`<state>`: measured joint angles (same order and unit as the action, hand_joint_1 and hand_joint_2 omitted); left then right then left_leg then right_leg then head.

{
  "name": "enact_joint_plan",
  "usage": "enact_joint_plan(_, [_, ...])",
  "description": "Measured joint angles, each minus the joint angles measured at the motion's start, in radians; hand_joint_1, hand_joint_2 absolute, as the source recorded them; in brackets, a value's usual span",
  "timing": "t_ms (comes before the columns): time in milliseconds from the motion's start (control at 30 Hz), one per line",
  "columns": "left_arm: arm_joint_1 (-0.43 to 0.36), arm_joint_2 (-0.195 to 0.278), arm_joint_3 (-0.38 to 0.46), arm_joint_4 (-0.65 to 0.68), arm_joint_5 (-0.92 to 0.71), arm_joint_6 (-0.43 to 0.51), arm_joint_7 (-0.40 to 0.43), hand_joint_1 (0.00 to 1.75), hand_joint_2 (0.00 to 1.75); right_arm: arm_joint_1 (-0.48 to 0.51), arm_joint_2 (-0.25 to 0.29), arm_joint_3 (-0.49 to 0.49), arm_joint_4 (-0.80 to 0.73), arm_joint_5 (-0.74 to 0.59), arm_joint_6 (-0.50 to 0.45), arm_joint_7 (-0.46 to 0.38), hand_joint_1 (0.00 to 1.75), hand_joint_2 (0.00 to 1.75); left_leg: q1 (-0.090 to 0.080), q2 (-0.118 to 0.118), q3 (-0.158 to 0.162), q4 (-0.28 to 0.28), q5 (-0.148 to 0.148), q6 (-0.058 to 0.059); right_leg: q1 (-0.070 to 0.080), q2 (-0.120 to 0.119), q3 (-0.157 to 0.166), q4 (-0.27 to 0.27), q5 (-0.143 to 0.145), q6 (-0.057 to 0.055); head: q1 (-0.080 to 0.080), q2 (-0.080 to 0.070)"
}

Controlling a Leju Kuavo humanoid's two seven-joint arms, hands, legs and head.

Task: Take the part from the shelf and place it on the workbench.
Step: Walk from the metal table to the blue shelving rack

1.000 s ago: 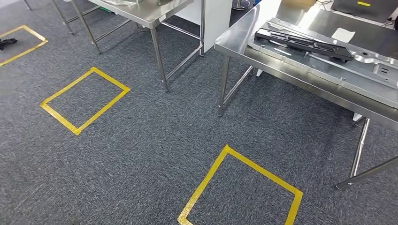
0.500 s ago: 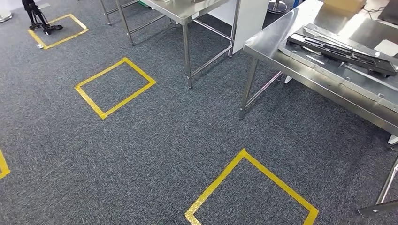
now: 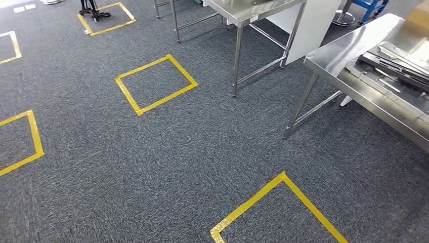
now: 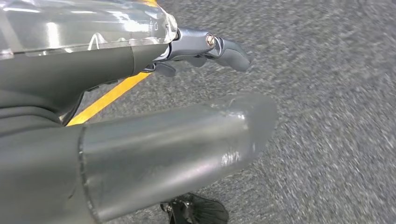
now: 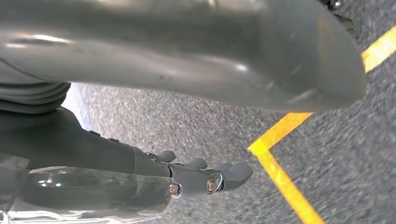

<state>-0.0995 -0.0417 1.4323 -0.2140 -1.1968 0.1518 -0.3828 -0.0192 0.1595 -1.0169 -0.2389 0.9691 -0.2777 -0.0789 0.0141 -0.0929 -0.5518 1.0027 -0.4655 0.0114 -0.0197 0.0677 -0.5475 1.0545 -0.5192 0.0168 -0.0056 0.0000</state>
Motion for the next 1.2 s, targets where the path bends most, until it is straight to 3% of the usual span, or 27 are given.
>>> enact_joint_plan(67, [-0.002, -0.002, -0.007, 0.0, -0.005, -0.01, 0.006, 0.0, 0.0, 0.0, -0.002, 0.0, 0.003, 0.007, 0.008, 0.015, 0.0, 0.0, 0.0, -0.022, -0.009, 0.003, 0.001, -0.013, 0.001, 0.025, 0.015, -0.039, 0.004, -0.006, 0.0, 0.0])
enact_joint_plan(133, [0.0, -0.002, -0.012, 0.0, -0.013, -0.024, 0.01, 0.0, 0.0, -0.003, -0.001, 0.001, 0.004, 0.012, 0.017, 0.023, 0.0, 0.0, 0.004, -0.037, -0.015, 0.003, 0.004, -0.027, 0.002, 0.0, 0.019, -0.045, 0.007, -0.016, 0.0, 0.0])
enact_joint_plan(200, [0.003, -0.004, -0.016, 0.0, -0.022, -0.042, 0.009, 0.0, 0.0, -0.004, -0.002, 0.001, 0.005, 0.018, 0.029, 0.027, 0.0, 0.0, 0.004, 0.002, -0.033, 0.039, -0.019, -0.036, 0.0, -0.027, 0.024, -0.054, 0.012, -0.031, -0.005, 0.0])
enact_joint_plan(267, [0.002, -0.004, -0.025, 0.001, -0.033, -0.057, -0.008, 0.0, 0.0, -0.002, -0.002, 0.001, 0.005, 0.02, 0.042, 0.026, 0.0, 0.0, 0.003, 0.061, -0.084, 0.148, -0.08, -0.043, 0.002, -0.057, 0.027, -0.058, 0.012, -0.04, -0.013, 0.0])
enact_joint_plan(333, [0.001, -0.005, -0.04, 0.001, -0.045, -0.067, -0.054, 0.0, 0.0, -0.001, -0.005, 0.001, 0.005, 0.015, 0.06, -0.001, 0.0, 0.0, 0.007, 0.079, -0.14, 0.266, -0.128, -0.049, 0.005, -0.088, 0.026, -0.057, 0.01, -0.044, -0.016, 0.0])
enact_joint_plan(367, [0.002, -0.005, -0.048, 0.001, -0.052, -0.072, -0.088, 0.0, 0.0, -0.001, -0.007, 0.001, 0.005, 0.012, 0.069, -0.027, 0.0, 0.0, 0.008, 0.083, -0.148, 0.286, -0.128, -0.051, 0.006, -0.103, 0.026, -0.057, 0.009, -0.044, -0.016, 0.0])
enact_joint_plan(400, [0.003, -0.005, -0.056, 0.001, -0.059, -0.076, -0.127, 0.0, 0.0, -0.003, -0.009, 0.001, 0.005, 0.01, 0.078, -0.062, 0.0, 0.0, 0.01, 0.087, -0.135, 0.264, -0.107, -0.053, 0.006, -0.116, 0.028, -0.057, 0.007, -0.042, -0.016, 0.0])
enact_joint_plan(433, [0.004, -0.005, -0.067, 0.001, -0.067, -0.08, -0.166, 0.0, 0.0, -0.006, -0.011, 0.001, 0.005, 0.01, 0.086, -0.099, 0.0, 0.0, 0.01, 0.097, -0.102, 0.206, -0.075, -0.052, 0.006, -0.129, 0.03, -0.056, 0.005, -0.039, -0.016, 0.0])
enact_joint_plan(500, [-0.003, -0.006, -0.088, 0.001, -0.082, -0.084, -0.22, 0.0, 0.0, -0.01, -0.018, 0.001, 0.005, 0.011, 0.098, -0.158, 0.0, 0.0, 0.007, 0.141, -0.028, 0.07, -0.024, -0.045, 0.009, -0.152, 0.037, -0.054, -0.001, -0.029, -0.017, 0.0])
enact_joint_plan(567, [-0.011, -0.007, -0.105, 0.001, -0.089, -0.084, -0.236, 0.0, 0.0, -0.016, -0.025, 0.001, 0.005, 0.012, 0.104, -0.181, 0.0, 0.0, 0.001, 0.163, 0.0, 0.012, -0.01, -0.032, 0.015, -0.171, 0.042, -0.053, -0.006, -0.018, -0.014, 0.0])
enact_joint_plan(633, [-0.012, -0.007, -0.114, 0.001, -0.091, -0.085, -0.238, 0.0, 0.0, -0.025, -0.03, 0.001, 0.005, 0.012, 0.106, -0.187, 0.0, 0.0, -0.002, 0.143, -0.004, 0.008, -0.007, -0.018, 0.014, -0.185, 0.046, -0.053, -0.009, -0.006, -0.01, 0.0])
enact_joint_plan(700, [-0.012, -0.008, -0.12, 0.001, -0.09, -0.085, -0.239, 0.0, 0.0, -0.029, -0.034, 0.001, 0.005, 0.012, 0.106, -0.189, 0.0, 0.0, 0.0, 0.123, -0.004, 0.001, 0.0, -0.003, 0.008, -0.15, 0.036, -0.024, -0.034, 0.005, -0.008, 0.0])
enact_joint_plan(767, [-0.015, -0.008, -0.127, 0.001, -0.09, -0.085, -0.243, 0.0, 0.0, -0.026, -0.037, 0.001, 0.005, 0.013, 0.105, -0.191, 0.0, 0.0, 0.0, 0.103, -0.005, -0.002, 0.006, 0.007, 0.005, -0.093, -0.01, 0.074, -0.094, 0.009, -0.004, 0.0])
enact_joint_plan(800, [-0.017, -0.008, -0.13, 0.001, -0.09, -0.085, -0.246, 0.0, 0.0, -0.025, -0.038, 0.001, 0.005, 0.013, 0.105, -0.192, 0.0, 0.0, 0.0, 0.095, -0.008, -0.002, 0.007, 0.01, 0.005, -0.079, -0.035, 0.124, -0.121, 0.009, -0.003, 0.0])
enact_joint_plan(833, [-0.018, -0.009, -0.132, 0.001, -0.09, -0.085, -0.248, 0.0, 0.0, -0.024, -0.038, 0.001, 0.005, 0.014, 0.105, -0.193, 0.0, 0.0, -0.001, 0.09, -0.009, -0.002, 0.007, 0.011, 0.005, -0.074, -0.054, 0.16, -0.138, 0.01, -0.002, 0.0])
enact_joint_plan(933, [-0.018, -0.009, -0.134, 0.001, -0.089, -0.088, -0.258, 0.0, 0.0, -0.022, -0.038, 0.001, 0.005, 0.016, 0.105, -0.203, 0.0, 0.0, -0.003, 0.081, -0.01, -0.002, 0.008, 0.012, 0.006, -0.072, -0.076, 0.203, -0.151, 0.009, -0.002, 0.0])
enact_joint_plan(967, [-0.02, -0.01, -0.139, -0.001, -0.078, -0.096, -0.268, 0.0, 0.0, -0.022, -0.039, 0.001, 0.005, 0.018, 0.105, -0.222, 0.0, 0.0, -0.004, 0.072, -0.011, -0.001, 0.008, 0.012, 0.006, -0.071, -0.088, 0.221, -0.147, 0.008, -0.002, 0.0])
enact_joint_plan(1033, [-0.047, -0.026, -0.224, -0.021, 0.068, -0.122, -0.296, 0.0, 0.0, -0.03, -0.058, 0.001, 0.004, 0.021, 0.112, -0.335, 0.0, 0.0, -0.007, 0.028, -0.013, 0.005, 0.01, 0.01, 0.009, -0.034, -0.051, 0.113, -0.066, -0.006, -0.002, 0.0])
enact_joint_plan(1100, [-0.086, -0.042, -0.346, -0.043, 0.229, -0.131, -0.307, 0.0, 0.0, -0.051, -0.083, 0.0, 0.002, 0.021, 0.123, -0.446, 0.0, 0.0, -0.007, -0.011, -0.02, 0.01, 0.014, 0.0, 0.012, -0.003, 0.007, -0.034, 0.014, -0.019, -0.001, 0.0])
enact_joint_plan(1167, [-0.106, -0.046, -0.42, -0.047, 0.26, -0.12, -0.307, 0.0, 0.0, -0.076, -0.093, 0.0, -0.002, 0.021, 0.129, -0.476, 0.0, 0.0, -0.006, -0.029, -0.027, 0.005, 0.02, -0.014, 0.014, -0.017, 0.008, -0.042, 0.018, -0.024, 0.0, 0.0])
enact_joint_plan(1200, [-0.111, -0.048, -0.448, -0.048, 0.263, -0.115, -0.306, 0.0, 0.0, -0.087, -0.095, 0.0, -0.004, 0.021, 0.13, -0.481, 0.0, 0.0, -0.006, -0.026, -0.029, 0.007, 0.019, -0.019, 0.012, -0.027, 0.011, -0.05, 0.023, -0.03, -0.001, 0.0])
